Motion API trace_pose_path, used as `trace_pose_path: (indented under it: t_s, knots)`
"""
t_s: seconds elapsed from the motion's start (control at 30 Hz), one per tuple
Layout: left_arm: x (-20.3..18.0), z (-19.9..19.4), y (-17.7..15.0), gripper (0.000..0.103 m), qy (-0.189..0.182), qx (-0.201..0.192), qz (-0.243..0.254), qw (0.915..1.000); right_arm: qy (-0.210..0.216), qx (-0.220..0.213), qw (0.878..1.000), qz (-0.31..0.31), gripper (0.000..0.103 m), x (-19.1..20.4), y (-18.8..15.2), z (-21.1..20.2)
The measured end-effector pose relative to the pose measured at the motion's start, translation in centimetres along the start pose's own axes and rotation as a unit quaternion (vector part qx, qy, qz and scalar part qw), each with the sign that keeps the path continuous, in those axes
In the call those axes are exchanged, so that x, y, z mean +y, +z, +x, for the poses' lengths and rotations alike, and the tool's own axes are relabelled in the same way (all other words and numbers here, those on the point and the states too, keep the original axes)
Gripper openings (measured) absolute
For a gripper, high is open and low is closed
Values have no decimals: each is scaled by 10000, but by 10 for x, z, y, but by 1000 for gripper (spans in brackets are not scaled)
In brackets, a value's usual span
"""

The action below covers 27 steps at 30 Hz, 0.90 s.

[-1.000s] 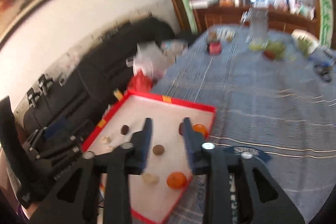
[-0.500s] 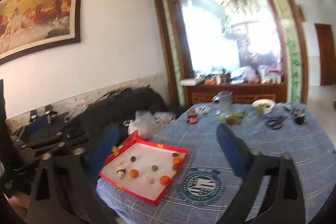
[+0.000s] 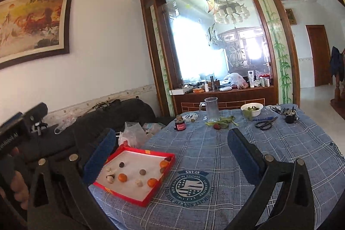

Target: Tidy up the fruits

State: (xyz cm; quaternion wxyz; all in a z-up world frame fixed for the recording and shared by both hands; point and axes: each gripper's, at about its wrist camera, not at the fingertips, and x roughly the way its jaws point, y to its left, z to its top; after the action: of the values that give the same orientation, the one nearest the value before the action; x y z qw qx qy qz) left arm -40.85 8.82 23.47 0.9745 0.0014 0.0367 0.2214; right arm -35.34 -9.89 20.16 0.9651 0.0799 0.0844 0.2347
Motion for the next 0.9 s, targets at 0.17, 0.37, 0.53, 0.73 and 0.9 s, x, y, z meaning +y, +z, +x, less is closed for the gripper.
trace_pose_path:
  t_s: [0.17, 0.37, 0.53, 0.73, 0.9]
  knots:
    - [-1, -7, -6, 103, -30, 89, 176, 9998, 57, 294, 9996, -1, 103, 12, -17, 9]
    - [4, -4, -7, 103, 70, 124, 94, 9999, 20, 354, 9993, -143, 103, 21, -23, 9]
    - [4, 1, -11, 103, 103, 230, 137, 9996, 11, 290, 9994, -181, 103, 20, -21, 6]
    - [3, 2, -13, 103, 72, 311, 170, 9993, 40, 343, 9992, -211, 103, 22, -24, 8]
    - [6, 3, -13, 103, 117, 322, 118, 9993, 80, 408, 9988, -241, 103, 26, -27, 10]
